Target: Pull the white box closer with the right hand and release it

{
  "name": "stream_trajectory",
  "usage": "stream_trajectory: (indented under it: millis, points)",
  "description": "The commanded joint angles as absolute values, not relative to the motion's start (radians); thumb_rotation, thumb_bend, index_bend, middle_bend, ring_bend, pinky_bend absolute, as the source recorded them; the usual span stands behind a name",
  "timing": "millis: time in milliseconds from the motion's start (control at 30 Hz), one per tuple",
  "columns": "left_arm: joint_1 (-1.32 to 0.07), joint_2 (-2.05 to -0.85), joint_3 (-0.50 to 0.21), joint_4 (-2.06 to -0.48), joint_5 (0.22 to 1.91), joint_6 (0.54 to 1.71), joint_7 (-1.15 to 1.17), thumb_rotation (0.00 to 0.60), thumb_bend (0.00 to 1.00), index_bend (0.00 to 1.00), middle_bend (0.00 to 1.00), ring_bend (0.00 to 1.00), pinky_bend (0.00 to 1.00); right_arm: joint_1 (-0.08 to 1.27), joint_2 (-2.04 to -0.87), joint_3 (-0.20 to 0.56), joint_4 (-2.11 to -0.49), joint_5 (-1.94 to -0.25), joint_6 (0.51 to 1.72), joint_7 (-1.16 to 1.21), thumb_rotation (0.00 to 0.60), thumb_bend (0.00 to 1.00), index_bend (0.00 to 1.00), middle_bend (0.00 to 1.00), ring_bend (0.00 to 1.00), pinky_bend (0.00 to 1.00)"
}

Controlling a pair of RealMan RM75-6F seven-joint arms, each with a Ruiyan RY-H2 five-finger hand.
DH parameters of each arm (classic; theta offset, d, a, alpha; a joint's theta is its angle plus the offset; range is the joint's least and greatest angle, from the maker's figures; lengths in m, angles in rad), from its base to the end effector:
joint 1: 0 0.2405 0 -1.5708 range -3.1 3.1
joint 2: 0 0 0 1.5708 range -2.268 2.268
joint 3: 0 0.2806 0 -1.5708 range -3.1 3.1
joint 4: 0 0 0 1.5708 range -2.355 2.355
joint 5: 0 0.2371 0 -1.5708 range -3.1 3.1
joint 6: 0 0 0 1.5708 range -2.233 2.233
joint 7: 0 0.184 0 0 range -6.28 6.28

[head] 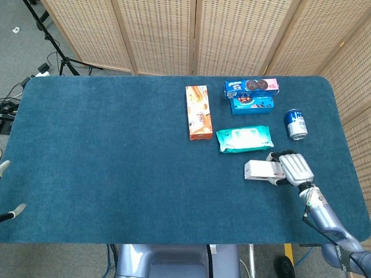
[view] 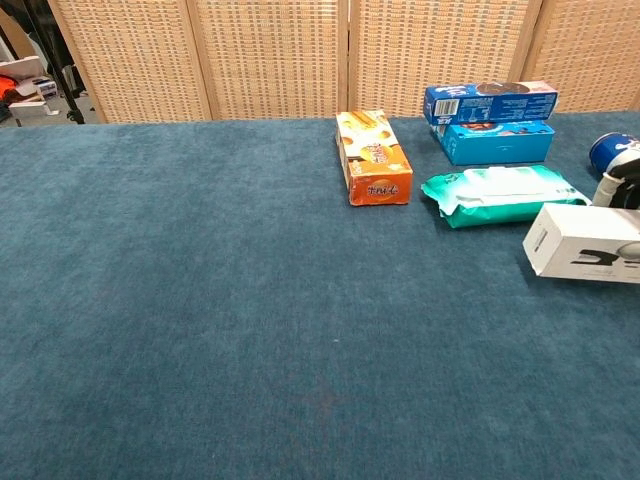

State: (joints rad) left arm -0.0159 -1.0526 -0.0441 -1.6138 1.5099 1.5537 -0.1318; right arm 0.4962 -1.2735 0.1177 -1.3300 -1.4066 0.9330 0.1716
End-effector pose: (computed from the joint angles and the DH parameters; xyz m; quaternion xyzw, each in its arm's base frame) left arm -0.3564 0.1997 0.1782 -0.5577 -0.4043 -0.4111 0.5970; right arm -0.3180 -0.3810 0.0560 0.6943 -0.4401 0.3364 0.4595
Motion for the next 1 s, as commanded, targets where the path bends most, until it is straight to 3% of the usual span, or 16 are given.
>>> stream_trajectory:
  millis: [33, 167, 367, 533, 600, 667, 733, 767, 1000]
  points:
    - [-0.016, -1.053, -0.044, -1.613, 1.511, 1.554, -0.131, 0.6, 0.0, 0.0, 0.0, 0.0, 0.0, 0.548, -1.072, 0.113, -1.557, -1.385, 0.769, 0.287, 0.6, 0.67, 0.51, 0.53, 0.38, 0.26]
    - [-0.016, -1.052, -0.043, -1.615, 1.511, 1.555, -0.13, 0.6, 0.0, 0.0, 0.0, 0.0, 0.0, 0.643, -0.947, 0.112, -1.656, -1.339, 0.552, 0.322, 0.6, 0.77, 0.53, 0.55, 0.38, 0.26]
    - [-0.016, -1.051, -0.044, -1.615, 1.507, 1.554, -0.131, 0.6, 0.0, 0.0, 0.0, 0.0, 0.0, 0.762, -0.921, 0.111, -1.649, -1.258, 0.318, 0.348, 0.6, 0.95, 0.57, 0.58, 0.41, 0.26]
    - [-0.021, -1.05, -0.046, -1.613, 1.497, 1.541, -0.138, 0.6, 0.0, 0.0, 0.0, 0.0, 0.0, 0.843, -0.954, 0.07, -1.586, -1.166, 0.199, 0.318, 0.6, 0.95, 0.57, 0.56, 0.43, 0.26]
    - [-0.02, -1.048, -0.048, -1.612, 1.494, 1.542, -0.142, 0.6, 0.0, 0.0, 0.0, 0.0, 0.0, 0.854, -0.968, 0.053, -1.572, -1.137, 0.21, 0.306, 0.6, 0.77, 0.49, 0.38, 0.28, 0.25]
    - [-0.02, -1.048, -0.049, -1.612, 1.495, 1.544, -0.143, 0.6, 0.0, 0.0, 0.0, 0.0, 0.0, 0.855, -0.976, 0.041, -1.565, -1.122, 0.236, 0.289, 0.6, 0.37, 0.23, 0.07, 0.04, 0.16]
    - [-0.021, -1.049, -0.048, -1.611, 1.496, 1.543, -0.141, 0.6, 0.0, 0.0, 0.0, 0.0, 0.0, 0.855, -0.989, 0.017, -1.549, -1.102, 0.295, 0.243, 0.6, 0.1, 0.06, 0.0, 0.0, 0.06]
    - [-0.021, -1.049, -0.047, -1.611, 1.497, 1.541, -0.139, 0.6, 0.0, 0.0, 0.0, 0.0, 0.0, 0.849, -0.998, 0.012, -1.541, -1.091, 0.345, 0.219, 0.6, 0.03, 0.01, 0.0, 0.0, 0.03]
    - [-0.019, -1.051, -0.046, -1.615, 1.5, 1.548, -0.134, 0.6, 0.0, 0.0, 0.0, 0.0, 0.0, 0.785, -1.031, 0.008, -1.587, -1.021, 0.613, 0.081, 0.6, 0.0, 0.0, 0.0, 0.0, 0.01]
